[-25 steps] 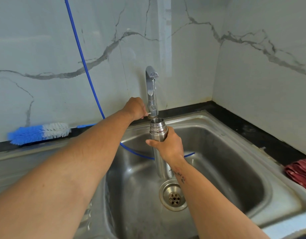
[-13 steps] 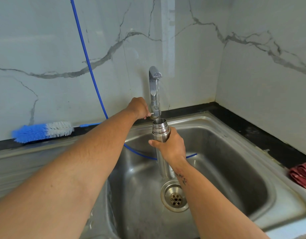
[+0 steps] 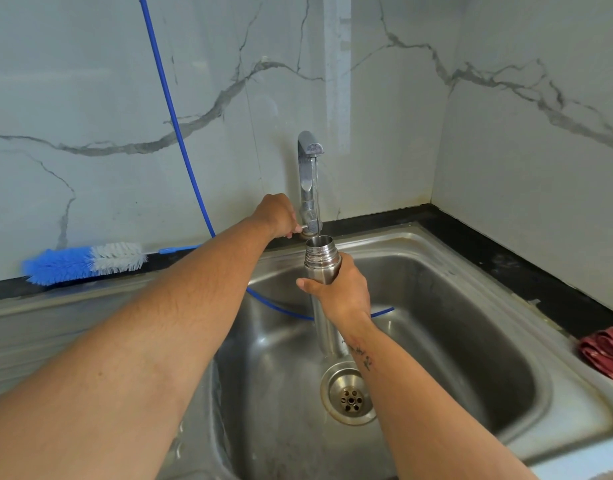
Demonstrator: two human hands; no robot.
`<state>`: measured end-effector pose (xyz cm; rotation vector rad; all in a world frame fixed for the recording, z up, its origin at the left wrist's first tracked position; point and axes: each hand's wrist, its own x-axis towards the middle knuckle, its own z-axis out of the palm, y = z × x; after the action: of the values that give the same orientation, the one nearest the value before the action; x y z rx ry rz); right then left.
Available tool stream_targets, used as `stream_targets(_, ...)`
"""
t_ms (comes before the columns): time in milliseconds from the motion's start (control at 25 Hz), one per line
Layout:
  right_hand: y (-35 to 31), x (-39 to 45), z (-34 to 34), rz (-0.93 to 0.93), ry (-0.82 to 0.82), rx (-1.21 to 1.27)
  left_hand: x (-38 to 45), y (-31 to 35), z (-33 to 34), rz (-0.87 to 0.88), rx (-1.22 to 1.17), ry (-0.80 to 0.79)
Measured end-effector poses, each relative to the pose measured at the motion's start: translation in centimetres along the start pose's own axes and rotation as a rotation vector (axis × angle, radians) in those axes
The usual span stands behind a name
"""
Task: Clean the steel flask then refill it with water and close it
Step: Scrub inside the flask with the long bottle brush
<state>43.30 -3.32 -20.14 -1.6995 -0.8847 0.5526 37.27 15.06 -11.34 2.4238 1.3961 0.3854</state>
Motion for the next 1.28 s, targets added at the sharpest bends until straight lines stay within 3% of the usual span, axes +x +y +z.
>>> stream_targets(1280, -0.14, -0.06, -0.02, 0.004, -0.005, 0.017, -0.14, 0.10, 0.05, -0.019, -0.020, -0.010)
